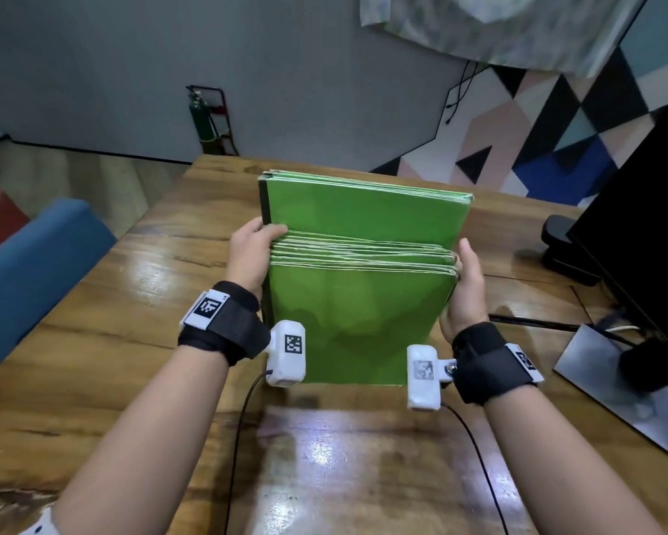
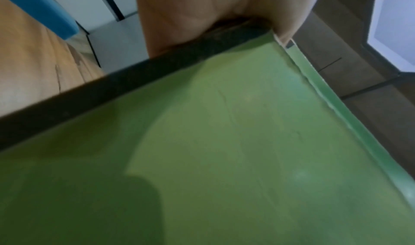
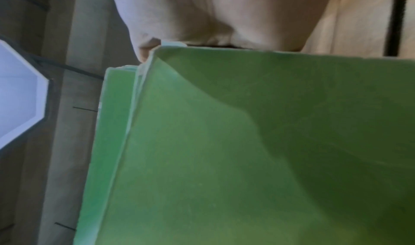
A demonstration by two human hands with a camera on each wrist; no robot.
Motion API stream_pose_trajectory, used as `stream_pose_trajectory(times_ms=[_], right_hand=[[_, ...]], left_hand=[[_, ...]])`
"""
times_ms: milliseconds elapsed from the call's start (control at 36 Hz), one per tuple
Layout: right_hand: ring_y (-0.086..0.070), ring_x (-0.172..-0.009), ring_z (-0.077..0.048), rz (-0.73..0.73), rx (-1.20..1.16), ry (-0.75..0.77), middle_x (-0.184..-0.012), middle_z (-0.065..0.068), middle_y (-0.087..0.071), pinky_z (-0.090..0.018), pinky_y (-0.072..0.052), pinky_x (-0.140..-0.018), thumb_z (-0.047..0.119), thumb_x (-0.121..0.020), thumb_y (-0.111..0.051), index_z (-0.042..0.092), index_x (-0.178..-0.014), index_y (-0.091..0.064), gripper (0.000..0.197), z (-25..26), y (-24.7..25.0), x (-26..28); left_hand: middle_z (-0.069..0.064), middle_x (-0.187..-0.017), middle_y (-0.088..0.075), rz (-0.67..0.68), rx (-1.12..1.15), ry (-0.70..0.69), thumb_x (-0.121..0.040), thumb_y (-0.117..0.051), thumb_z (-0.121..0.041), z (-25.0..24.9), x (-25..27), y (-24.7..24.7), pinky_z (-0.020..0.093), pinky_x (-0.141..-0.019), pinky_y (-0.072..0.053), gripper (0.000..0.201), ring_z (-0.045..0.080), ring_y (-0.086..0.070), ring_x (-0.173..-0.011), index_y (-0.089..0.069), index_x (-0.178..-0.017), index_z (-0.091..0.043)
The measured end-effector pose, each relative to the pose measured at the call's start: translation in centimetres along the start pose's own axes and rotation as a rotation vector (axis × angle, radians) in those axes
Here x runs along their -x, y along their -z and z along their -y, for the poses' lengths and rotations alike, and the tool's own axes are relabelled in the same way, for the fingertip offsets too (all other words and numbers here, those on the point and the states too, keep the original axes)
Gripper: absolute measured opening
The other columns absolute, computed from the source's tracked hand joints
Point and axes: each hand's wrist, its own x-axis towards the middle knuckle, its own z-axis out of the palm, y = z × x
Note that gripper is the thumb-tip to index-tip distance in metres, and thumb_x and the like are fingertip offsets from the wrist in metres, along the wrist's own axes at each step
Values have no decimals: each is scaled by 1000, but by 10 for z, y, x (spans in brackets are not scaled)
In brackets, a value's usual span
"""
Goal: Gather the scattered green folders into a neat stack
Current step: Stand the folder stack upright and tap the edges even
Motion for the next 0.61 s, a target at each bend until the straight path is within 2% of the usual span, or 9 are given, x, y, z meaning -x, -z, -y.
stream_pose_trajectory(times_ms=[83,139,222,306,389,472,500,555,611], right_hand=[[-67,-96,-24,38,-56,-19,-124,-22,-59,-29,-58,-75,50,-98,-26,-1,-137,-49,68,-6,2,-1],[-65,-103,-26,38,-56,-16,-128,-21,-59,-29,-57,-77,51,-98,-26,-1,-137,-49,68,-7,0,2],[-60,-116,-30,48,-6,-6,-129,-20,-60,-33,-55,-85,56,-94,-33,4,-136,-51,69,-5,2,2],[-66,-107,-19,73,106,63,-115,-6,-70,-32,-54,-86,54,-95,-30,12,-127,-59,60,9,2,-5],[-42,-133,-15,6,485,417,-144,-3,-46,-42,-33,-112,61,-87,-37,16,-142,-40,71,38,-9,-11],[-29,-139,-11,-115,1012,809,-152,3,-31,-51,-20,-115,49,-90,-38,24,-147,-28,63,72,-27,-12],[-27,-141,-13,-121,1197,868,-153,4,-30,-53,-15,-116,48,-94,-36,26,-147,-30,58,82,-35,-8],[-25,-143,-20,-36,1533,825,-154,3,-31,-56,-9,-115,53,-96,-28,29,-146,-32,56,81,-46,-10],[-39,-133,-27,67,1753,733,-144,-1,-44,-58,-18,-111,62,-93,-20,27,-145,-35,64,69,-48,-10]], left_hand=[[10,-80,-52,-33,-31,46,-74,-49,-15,1,-6,1,38,-74,-37,4,22,-48,-80,-51,-76,-12],[10,-84,-52,-33,-39,108,-70,-50,-22,1,-8,3,38,-75,-38,17,22,-49,-80,-53,-82,-11],[7,-77,-56,3,3,132,-81,-49,-17,3,-8,3,33,-67,-41,10,21,-52,-70,-55,-82,-10],[6,-77,-58,15,44,128,-85,-46,-13,4,-7,3,30,-60,-42,12,21,-53,-64,-56,-87,-7],[6,-74,-51,-14,33,109,-79,-48,-16,4,-7,3,32,-62,-37,9,20,-47,-65,-51,-85,-10],[5,-69,-45,-13,16,113,-72,-50,-20,3,-6,2,32,-60,-35,8,19,-43,-63,-45,-70,-15],[5,-68,-44,-13,14,122,-71,-51,-21,3,-5,2,32,-58,-35,9,19,-43,-61,-44,-68,-16],[7,-71,-44,-9,15,132,-69,-52,-23,3,-5,3,33,-61,-36,13,20,-44,-64,-47,-74,-12],[7,-73,-47,-4,5,145,-69,-52,-25,2,-4,3,34,-64,-37,17,21,-46,-66,-49,-78,-11]])
